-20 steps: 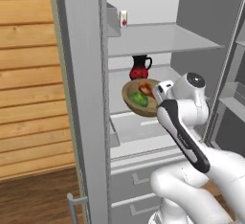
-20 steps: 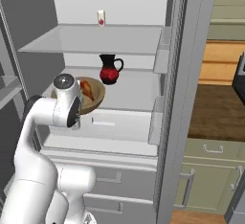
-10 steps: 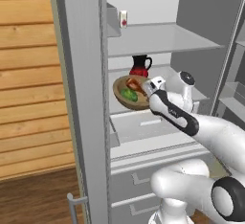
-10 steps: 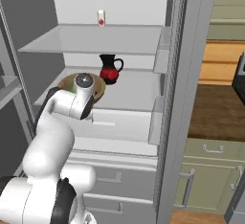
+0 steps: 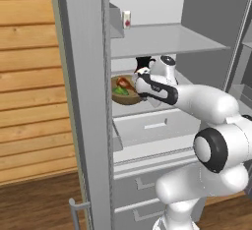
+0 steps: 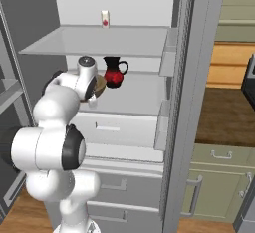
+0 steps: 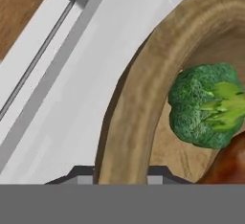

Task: Pick the chicken drumstick and broccoli from their plates and place them in the bowl. Then put the bowl in the fridge.

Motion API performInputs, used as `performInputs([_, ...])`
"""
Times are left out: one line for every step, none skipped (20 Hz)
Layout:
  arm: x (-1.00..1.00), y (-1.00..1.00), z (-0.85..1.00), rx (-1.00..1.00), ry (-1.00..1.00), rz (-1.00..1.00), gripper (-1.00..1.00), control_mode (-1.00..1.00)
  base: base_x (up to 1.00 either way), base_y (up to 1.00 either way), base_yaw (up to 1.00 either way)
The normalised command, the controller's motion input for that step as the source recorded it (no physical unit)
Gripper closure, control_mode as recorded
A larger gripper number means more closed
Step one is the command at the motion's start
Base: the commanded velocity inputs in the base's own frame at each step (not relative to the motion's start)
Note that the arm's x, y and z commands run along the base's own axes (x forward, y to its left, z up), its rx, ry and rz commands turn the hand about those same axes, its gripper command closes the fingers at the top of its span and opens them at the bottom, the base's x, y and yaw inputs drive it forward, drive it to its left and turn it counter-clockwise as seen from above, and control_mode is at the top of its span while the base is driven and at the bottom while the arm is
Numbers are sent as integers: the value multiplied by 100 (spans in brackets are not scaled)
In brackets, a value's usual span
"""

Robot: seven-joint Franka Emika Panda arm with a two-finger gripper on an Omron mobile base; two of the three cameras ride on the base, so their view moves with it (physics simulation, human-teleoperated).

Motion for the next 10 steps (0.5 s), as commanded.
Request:
performInputs([24,4,-71,-9,4,2,100,-100,0,0,0])
performInputs([6,11,-78,-11,0,3,100,-100,0,0,0])
performInputs([0,0,-76,-9,0,4,100,-100,0,0,0])
performInputs([0,0,-81,-10,0,5,100,-100,0,0,0])
performInputs([-1,0,-86,-8,0,5,100,-100,0,0,0])
performInputs([0,0,-91,-7,0,5,100,-100,0,0,0])
performInputs([-1,0,-87,-8,-1,4,100,-100,0,0,0])
performInputs([-8,0,-84,-7,-3,3,100,-100,0,0,0])
performInputs([-4,0,-67,-5,-4,3,100,-100,0,0,0])
performInputs([0,0,-38,-3,-2,2,100,-100,0,0,0])
